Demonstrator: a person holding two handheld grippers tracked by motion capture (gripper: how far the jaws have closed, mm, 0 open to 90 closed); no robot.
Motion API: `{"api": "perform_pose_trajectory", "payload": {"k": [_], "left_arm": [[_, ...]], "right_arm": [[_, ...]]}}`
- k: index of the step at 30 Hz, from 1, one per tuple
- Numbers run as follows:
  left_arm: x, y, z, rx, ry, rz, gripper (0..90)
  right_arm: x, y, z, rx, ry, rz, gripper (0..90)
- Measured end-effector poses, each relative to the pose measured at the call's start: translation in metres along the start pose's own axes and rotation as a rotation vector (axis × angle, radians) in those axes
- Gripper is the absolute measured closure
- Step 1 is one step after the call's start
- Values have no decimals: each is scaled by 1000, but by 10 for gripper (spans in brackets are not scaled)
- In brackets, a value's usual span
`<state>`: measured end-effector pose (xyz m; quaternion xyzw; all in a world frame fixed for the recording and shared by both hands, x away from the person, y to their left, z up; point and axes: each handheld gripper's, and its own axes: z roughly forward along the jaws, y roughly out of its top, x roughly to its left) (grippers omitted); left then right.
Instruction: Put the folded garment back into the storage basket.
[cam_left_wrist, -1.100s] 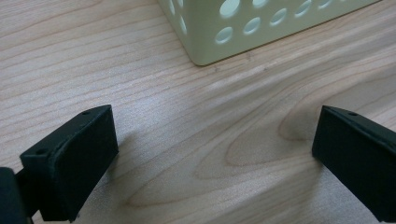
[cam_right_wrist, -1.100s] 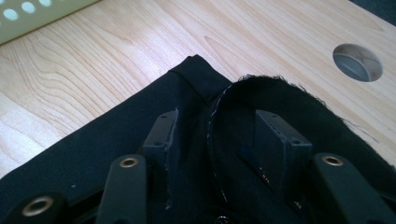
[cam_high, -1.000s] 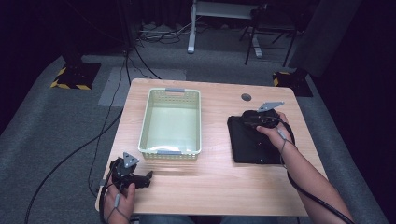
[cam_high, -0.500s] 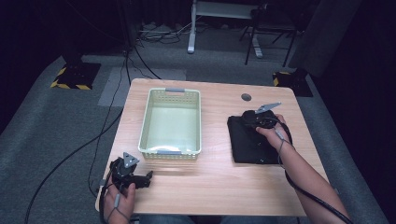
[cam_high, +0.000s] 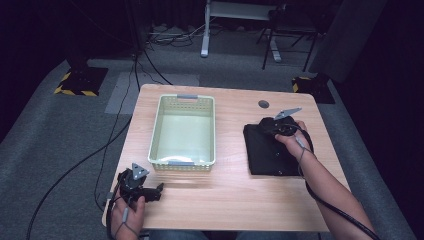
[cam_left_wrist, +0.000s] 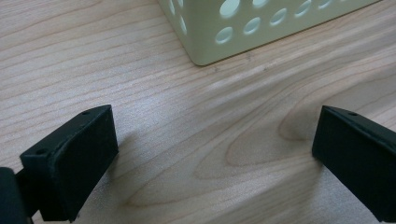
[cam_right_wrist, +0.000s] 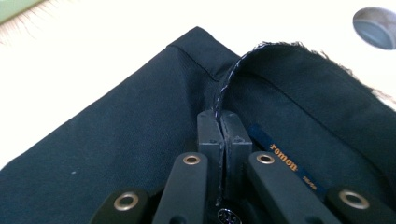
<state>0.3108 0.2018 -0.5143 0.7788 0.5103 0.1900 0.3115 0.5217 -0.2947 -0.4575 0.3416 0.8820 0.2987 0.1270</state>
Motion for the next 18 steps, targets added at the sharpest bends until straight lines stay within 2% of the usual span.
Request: {"api": "perform_pose_trajectory", "payload": {"k": [8, 18], "left_arm": [[0, 0, 0, 0, 0, 0, 3], [0, 0, 0, 0, 0, 0, 3]], "right_arm": [[2, 9, -22, -21, -4, -2, 882], [12, 17, -55, -68, -12, -17, 882]]}}
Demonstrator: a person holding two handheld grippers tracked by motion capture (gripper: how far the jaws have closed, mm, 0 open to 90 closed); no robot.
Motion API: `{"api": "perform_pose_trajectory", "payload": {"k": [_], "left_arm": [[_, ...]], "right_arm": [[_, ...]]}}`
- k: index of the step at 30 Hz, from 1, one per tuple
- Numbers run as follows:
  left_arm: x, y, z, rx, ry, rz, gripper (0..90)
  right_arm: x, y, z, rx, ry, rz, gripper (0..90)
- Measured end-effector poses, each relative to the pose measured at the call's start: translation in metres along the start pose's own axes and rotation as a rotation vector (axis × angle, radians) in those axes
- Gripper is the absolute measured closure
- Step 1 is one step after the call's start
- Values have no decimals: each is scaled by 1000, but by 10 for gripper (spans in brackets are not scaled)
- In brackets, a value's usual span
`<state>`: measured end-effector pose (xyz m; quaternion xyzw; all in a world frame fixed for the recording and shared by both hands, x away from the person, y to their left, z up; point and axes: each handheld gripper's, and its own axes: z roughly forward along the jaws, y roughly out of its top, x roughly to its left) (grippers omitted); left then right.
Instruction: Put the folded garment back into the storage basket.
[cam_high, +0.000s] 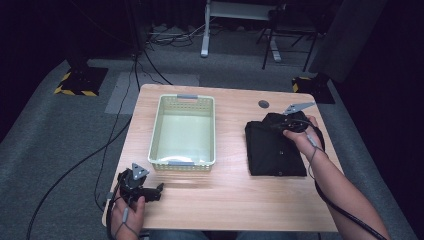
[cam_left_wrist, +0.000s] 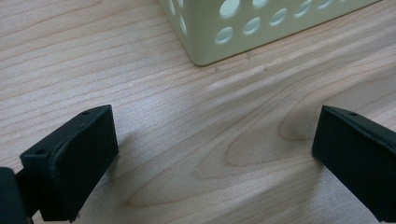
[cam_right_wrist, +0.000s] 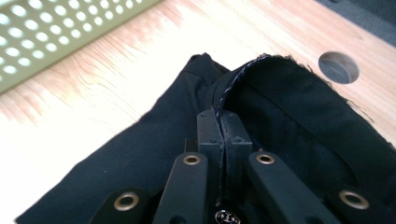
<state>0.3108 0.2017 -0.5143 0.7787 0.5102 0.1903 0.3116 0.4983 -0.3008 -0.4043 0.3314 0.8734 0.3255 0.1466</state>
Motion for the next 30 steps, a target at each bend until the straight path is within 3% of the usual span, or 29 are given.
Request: {"api": "perform_pose_trajectory", "payload": {"k": [18, 30], "left_arm": [[0, 0, 0, 0, 0, 0, 3], [0, 0, 0, 0, 0, 0, 3]], "right_arm": [[13, 24, -52, -84, -22, -29, 883], [19, 42, -65, -118, -30, -45, 883]]}}
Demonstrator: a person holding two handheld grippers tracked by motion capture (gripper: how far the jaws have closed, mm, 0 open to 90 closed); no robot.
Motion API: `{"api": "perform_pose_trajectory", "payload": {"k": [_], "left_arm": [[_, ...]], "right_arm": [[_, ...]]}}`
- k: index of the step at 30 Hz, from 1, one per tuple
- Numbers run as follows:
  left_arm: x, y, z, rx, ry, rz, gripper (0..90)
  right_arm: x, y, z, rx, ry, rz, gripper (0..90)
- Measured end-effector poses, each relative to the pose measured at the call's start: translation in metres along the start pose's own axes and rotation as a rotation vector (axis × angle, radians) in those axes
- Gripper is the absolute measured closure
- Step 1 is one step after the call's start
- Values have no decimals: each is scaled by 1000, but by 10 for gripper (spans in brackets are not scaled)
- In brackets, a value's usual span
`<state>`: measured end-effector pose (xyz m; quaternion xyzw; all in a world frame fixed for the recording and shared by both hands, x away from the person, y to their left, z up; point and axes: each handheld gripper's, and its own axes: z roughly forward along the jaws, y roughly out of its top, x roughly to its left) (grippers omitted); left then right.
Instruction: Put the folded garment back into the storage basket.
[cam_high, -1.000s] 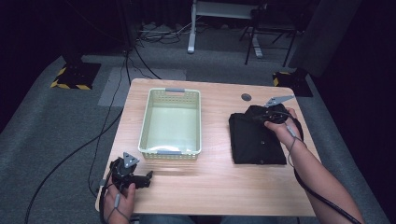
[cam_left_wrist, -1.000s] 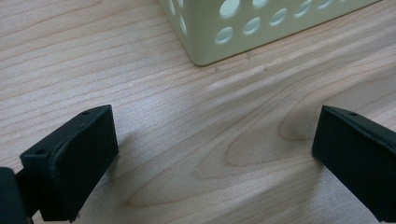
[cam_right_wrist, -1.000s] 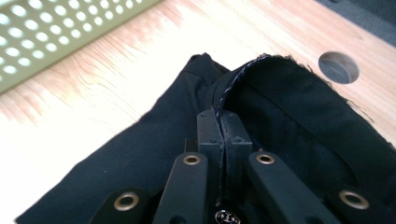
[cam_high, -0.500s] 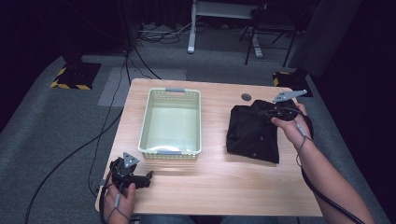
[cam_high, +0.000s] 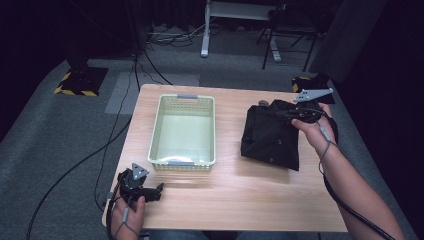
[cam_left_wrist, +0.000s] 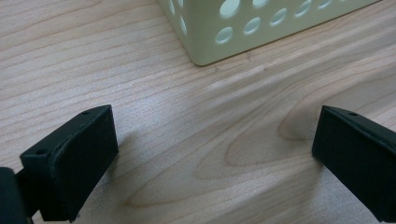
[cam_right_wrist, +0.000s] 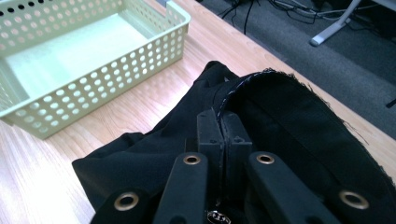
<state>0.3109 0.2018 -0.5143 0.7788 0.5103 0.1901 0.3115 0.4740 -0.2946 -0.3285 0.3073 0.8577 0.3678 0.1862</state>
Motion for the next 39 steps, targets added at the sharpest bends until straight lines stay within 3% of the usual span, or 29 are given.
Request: {"api": "perform_pose_trajectory", "payload": {"k": [21, 39], "left_arm": [[0, 0, 0, 0, 2, -3, 3], [0, 0, 0, 2, 3, -4, 3]], "right_arm": [[6, 38, -9, -40, 4, -28, 883], [17, 72, -4, -66, 21, -57, 882]]}}
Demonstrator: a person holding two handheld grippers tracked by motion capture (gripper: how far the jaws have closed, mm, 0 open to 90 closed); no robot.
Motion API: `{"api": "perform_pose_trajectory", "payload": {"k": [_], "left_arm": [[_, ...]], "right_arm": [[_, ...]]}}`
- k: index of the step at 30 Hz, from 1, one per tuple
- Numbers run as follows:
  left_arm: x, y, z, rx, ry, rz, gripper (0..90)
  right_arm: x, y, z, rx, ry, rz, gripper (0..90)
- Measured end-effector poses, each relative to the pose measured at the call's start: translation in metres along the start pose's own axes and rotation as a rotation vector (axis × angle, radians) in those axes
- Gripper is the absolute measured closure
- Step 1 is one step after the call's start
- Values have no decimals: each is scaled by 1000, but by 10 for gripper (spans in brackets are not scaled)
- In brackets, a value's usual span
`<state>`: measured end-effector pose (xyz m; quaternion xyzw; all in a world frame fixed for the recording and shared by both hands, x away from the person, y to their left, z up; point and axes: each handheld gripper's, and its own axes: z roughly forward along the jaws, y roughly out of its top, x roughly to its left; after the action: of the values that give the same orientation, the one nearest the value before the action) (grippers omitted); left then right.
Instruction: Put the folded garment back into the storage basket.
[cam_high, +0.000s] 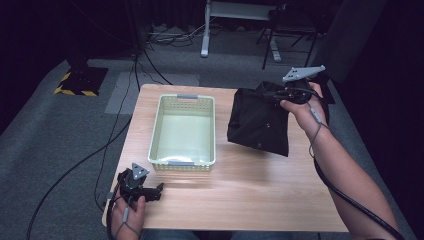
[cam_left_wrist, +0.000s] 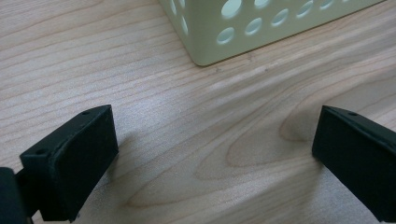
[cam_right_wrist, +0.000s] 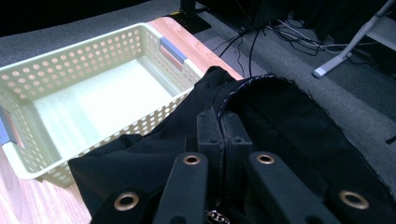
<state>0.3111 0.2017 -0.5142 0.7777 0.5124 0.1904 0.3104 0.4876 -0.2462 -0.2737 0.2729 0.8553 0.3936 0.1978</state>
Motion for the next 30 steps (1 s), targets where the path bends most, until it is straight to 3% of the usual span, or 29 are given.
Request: {"api": "perform_pose_trajectory", "payload": {"k": [30], "left_arm": [[0, 0, 0, -1, 2, 2, 3]], "right_arm": [[27, 58, 29, -46, 45, -54, 882]]}}
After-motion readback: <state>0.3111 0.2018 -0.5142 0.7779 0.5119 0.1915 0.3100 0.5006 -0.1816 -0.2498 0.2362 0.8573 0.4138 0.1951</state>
